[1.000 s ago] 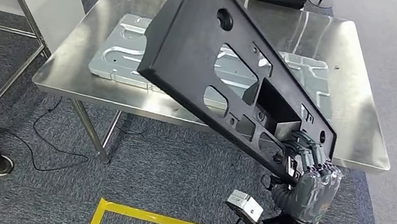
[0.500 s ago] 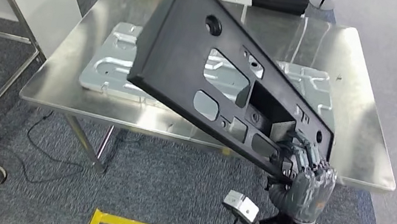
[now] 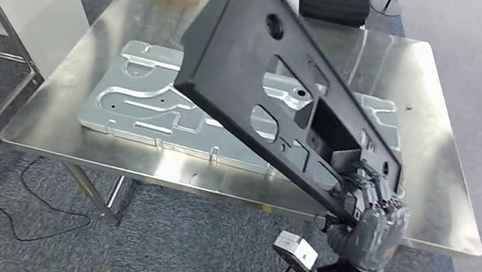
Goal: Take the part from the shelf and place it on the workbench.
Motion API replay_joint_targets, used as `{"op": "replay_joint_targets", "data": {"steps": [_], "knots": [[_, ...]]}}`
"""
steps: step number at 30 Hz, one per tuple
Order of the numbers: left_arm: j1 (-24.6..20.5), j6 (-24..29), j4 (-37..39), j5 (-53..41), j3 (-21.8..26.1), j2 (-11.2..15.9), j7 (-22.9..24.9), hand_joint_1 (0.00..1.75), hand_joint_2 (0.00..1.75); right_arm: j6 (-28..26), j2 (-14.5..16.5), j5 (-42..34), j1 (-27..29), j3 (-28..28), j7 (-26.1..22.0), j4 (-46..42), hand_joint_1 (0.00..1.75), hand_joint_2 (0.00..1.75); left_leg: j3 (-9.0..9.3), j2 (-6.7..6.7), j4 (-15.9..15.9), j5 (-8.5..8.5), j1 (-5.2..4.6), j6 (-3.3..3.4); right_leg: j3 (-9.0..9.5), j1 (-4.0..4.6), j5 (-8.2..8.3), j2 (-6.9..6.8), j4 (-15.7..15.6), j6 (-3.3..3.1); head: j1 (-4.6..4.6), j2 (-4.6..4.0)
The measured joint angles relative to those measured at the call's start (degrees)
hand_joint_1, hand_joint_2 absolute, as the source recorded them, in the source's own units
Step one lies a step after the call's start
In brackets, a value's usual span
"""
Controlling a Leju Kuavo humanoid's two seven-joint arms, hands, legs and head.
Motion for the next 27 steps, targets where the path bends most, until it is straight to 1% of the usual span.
{"op": "replay_joint_targets", "data": {"steps": [1, 2, 3, 4, 5, 6, 7, 8, 9, 10, 11, 12, 13, 14, 16, 17, 18, 19, 21, 22, 23, 24, 25, 26, 27], "knots": [[0.0, 0.3, 0.0, 0.0, 0.0, 0.0, 0.1, 0.0, 1.75, 0.0, 0.0, 0.0, 0.1, 0.0, -0.1, 0.0, 1.75, 1.75, 0.22, 0.03, -0.3, 0.52, 0.11, 0.23, 0.09, -0.04, -0.35, -0.01, 0.1, 0.26, 0.0, 0.0], [0.0, 0.3, 0.0, 0.0, 0.0, -0.1, 0.2, 0.0, 1.75, 0.0, 0.0, -0.1, 0.2, 0.0, -0.2, -0.1, 1.75, 1.75, 0.49, 0.06, -0.7, 0.54, 0.23, 0.47, -0.11, -0.07, -0.9, -0.06, 0.8, 0.52, 0.02, 0.0], [-0.1, 0.2, 0.0, 0.0, 0.0, -0.1, 0.2, 0.0, 1.75, 0.0, 0.0, -0.1, 0.2, 0.0, -0.2, -0.1, 1.75, 1.75, 0.75, 0.11, -1.0, 0.58, 0.35, 0.75, -0.91, -0.11, -1.85, -0.13, 2.5, 0.79, 0.02, 0.0], [-0.3, -0.1, 0.0, 0.0, 0.0, -0.1, 0.1, 0.0, 1.75, 0.0, 0.0, -0.2, 0.2, 0.0, -0.3, -0.2, 1.75, 1.75, 0.97, 0.13, -1.2, 0.5, 0.39, 1.02, -2.47, -0.25, -3.21, -0.19, 5.4, 1.06, 0.03, 0.0], [-0.4, -0.4, 0.0, 0.1, 0.0, -0.1, 0.0, 0.0, 1.75, 0.0, 0.0, -0.2, 0.3, 0.0, -0.3, -0.2, 1.75, 1.75, 1.13, 0.14, -1.3, 0.34, 0.39, 1.25, -4.57, -0.31, -4.61, -0.23, 9.1, 1.32, 0.05, 0.0], [-0.4, -0.8, 0.0, 0.1, 0.0, -0.1, -0.1, 0.0, 1.75, 0.0, 0.0, -0.2, 0.3, 0.0, -0.3, -0.1, 1.75, 1.75, 1.26, 0.13, -1.3, 0.14, 0.38, 1.41, -6.83, -0.43, -5.61, -0.24, 12.6, 1.55, 0.04, 0.0], [-0.4, -1.2, 0.0, 0.1, 0.0, -0.1, -0.3, 0.0, 1.75, 0.0, 0.0, -0.3, 0.4, 0.0, -0.3, -0.1, 1.75, 1.75, 1.45, 0.1, -1.3, -0.08, 0.38, 1.48, -8.62, -0.56, -5.7, -0.25, 15.0, 1.74, 0.05, 0.0], [-0.4, -1.5, 0.0, 0.1, 0.0, -0.1, -0.4, 0.0, 1.75, 0.0, 0.0, -0.3, 0.4, 0.0, -0.3, -0.1, 1.75, 1.75, 1.7, 0.06, -1.3, -0.3, 0.38, 1.47, -9.46, -0.69, -4.66, -0.27, 15.3, 1.86, 0.05, 0.0], [-0.4, -1.7, 0.0, 0.1, 0.0, -0.1, -0.6, 0.0, 1.75, 0.0, 0.0, -0.3, 0.5, 0.0, -0.3, -0.1, 1.75, 1.75, 2.04, 0.01, -1.3, -0.55, 0.39, 1.41, -9.27, -0.8, -2.62, -0.28, 13.6, 1.9, 0.05, 0.0], [-0.4, -2.0, 0.0, 0.1, 0.0, -0.1, -0.7, 0.0, 1.75, 0.0, 0.0, -0.3, 0.4, 0.0, -0.3, -0.1, 1.75, 1.75, 2.44, -0.04, -1.3, -0.84, 0.4, 1.3, -8.21, -0.87, 0.05, -0.3, 10.2, 1.84, 0.06, 0.0], [-0.4, -2.1, 0.0, 0.1, 0.0, -0.1, -0.9, 0.0, 1.75, 0.0, 0.0, -0.3, 0.4, 0.0, -0.3, -0.1, 1.74, 1.75, 2.78, -0.07, -1.2, -1.12, 0.33, 1.15, -6.91, -0.81, 2.17, -0.31, 6.7, 1.68, 0.06, 0.0], [-0.4, -2.3, 0.0, 0.1, 0.0, -0.1, -1.0, 0.0, 1.75, 0.0, 0.0, -0.3, 0.3, 0.0, -0.3, -0.1, 1.73, 1.75, 2.96, -0.11, -1.1, -1.37, 0.24, 0.93, -5.72, -0.7, 3.51, -0.32, 3.5, 1.44, 0.06, 0.0], [-0.4, -2.5, 0.0, 0.1, 0.0, -0.1, -1.1, 0.0, 1.75, 0.0, 0.0, -0.3, 0.3, 0.0, -0.2, 0.0, 1.72, 1.75, 3.01, -0.12, -1.1, -1.51, 0.16, 0.67, -5.0, -0.56, 4.09, -0.31, 1.5, 1.19, 0.03, 0.0], [-0.4, -2.6, 0.0, 0.0, 0.0, -0.1, -1.2, 0.0, 1.75, 0.0, 0.0, -0.3, 0.2, 0.0, -0.2, 0.0, 1.71, 1.75, 2.97, -0.12, -1.1, -1.56, 0.09, 0.4, -4.75, -0.41, 3.91, -0.28, 0.8, 0.93, 0.02, 0.0], [-0.5, -2.6, 0.0, -0.3, 0.0, -0.1, -1.2, 0.0, 1.75, 0.0, 0.0, -0.1, 0.1, 0.0, 0.0, 0.2, 1.71, 1.75, 2.9, -0.07, -1.1, -1.74, 0.11, -0.17, -4.59, -0.53, 3.94, -0.25, 0.3, 0.42, -0.01, 0.0], [-0.6, -2.6, 0.0, -0.4, -0.1, -0.1, -1.2, 0.0, 1.75, 0.0, 0.0, 0.3, -0.1, 0.0, 0.2, 0.3, 1.71, 1.75, 2.72, -0.04, -0.6, -2.23, 0.14, -0.48, -4.45, -0.69, 4.01, -0.27, 0.0, 0.12, 0.0, 0.0], [-0.6, -2.5, 0.0, -0.4, -0.1, -0.1, -1.1, 0.0, 1.75, 0.0, 0.0, 1.1, -0.4, 0.0, 0.4, 0.4, 1.71, 1.75, 2.09, -0.02, 0.9, -3.25, 0.19, -0.76, -4.3, -0.85, 4.09, -0.34, -0.2, -0.2, -0.02, 0.0], [-0.7, -2.5, 0.0, -0.4, -0.1, 0.0, -1.0, 0.0, 1.31, 0.0, 0.0, 2.1, -0.7, 0.0, 0.6, 0.5, 1.71, 1.75, 0.91, 0.01, 3.5, -4.72, 0.28, -1.03, -4.15, -0.93, 4.11, -0.43, -0.4, -0.47, -0.02, 0.0], [-0.6, -2.4, 0.0, -0.5, -0.1, 0.0, -0.6, 0.0, 0.44, 0.0, 0.1, 4.4, -1.3, 0.0, 0.9, 0.9, 1.71, 1.75, -2.6, 0.02, 10.6, -7.79, 0.51, -1.4, -4.07, -0.86, 4.03, -0.57, -0.4, -0.77, -0.03, 0.0], [-0.6, -2.2, 0.0, -0.7, -0.1, 0.0, -0.3, 0.0, 0.0, 0.0, 0.2, 5.9, -1.5, 0.0, 1.1, 1.2, 1.71, 1.75, -4.05, 0.03, 13.3, -8.35, 0.65, -1.55, -4.04, -0.84, 3.99, -0.6, -0.4, -0.81, -0.03, 0.0], [-0.7, -2.0, 0.0, -0.9, -0.1, 0.0, 0.0, 0.0, 0.0, 0.0, 0.3, 7.8, -1.8, 0.0, 1.4, 1.4, 1.71, 1.75, -4.69, 0.04, 14.2, -7.89, 0.79, -1.68, -4.0, -0.83, 3.95, -0.6, -0.3, -0.83, -0.04, 0.0], [-0.7, -1.8, 0.0, -1.1, -0.2, 0.0, 0.4, 0.0, 0.0, 0.0, 0.5, 10.4, -2.2, 0.0, 1.8, 1.8, 1.71, 1.75, -4.3, 0.05, 12.9, -6.38, 0.93, -1.77, -3.94, -0.85, 3.89, -0.56, -0.3, -0.79, -0.04, 0.0], [-0.8, -1.6, 0.0, -1.4, -0.3, 0.0, 0.7, 0.0, 0.0, 0.0, 0.8, 13.3, -2.9, 0.0, 2.3, 2.1, 1.71, 1.75, -2.97, 0.06, 9.7, -4.18, 1.05, -1.79, -3.85, -0.89, 3.79, -0.49, -0.2, -0.7, -0.04, 0.0], [-1.0, -1.6, 0.0, -1.6, -0.4, 0.0, 1.0, 0.0, 0.0, 0.0, 1.0, 15.9, -3.7, 0.0, 2.9, 2.5, 1.71, 1.75, -1.33, 0.09, 5.9, -2.37, 1.14, -1.74, -3.78, -0.92, 3.67, -0.42, -0.1, -0.52, -0.04, 0.0], [-1.2, -1.6, 0.0, -1.8, -0.6, -0.1, 1.2, 0.0, 0.0, 0.0, 1.2, 18.0, -4.7, 0.0, 3.4, 2.9, 1.71, 1.75, 0.16, 0.08, 2.6, -1.14, 1.1, -1.64, -3.81, -0.84, 3.54, -0.36, 0.1, -0.27, -0.03, 0.0]]}}
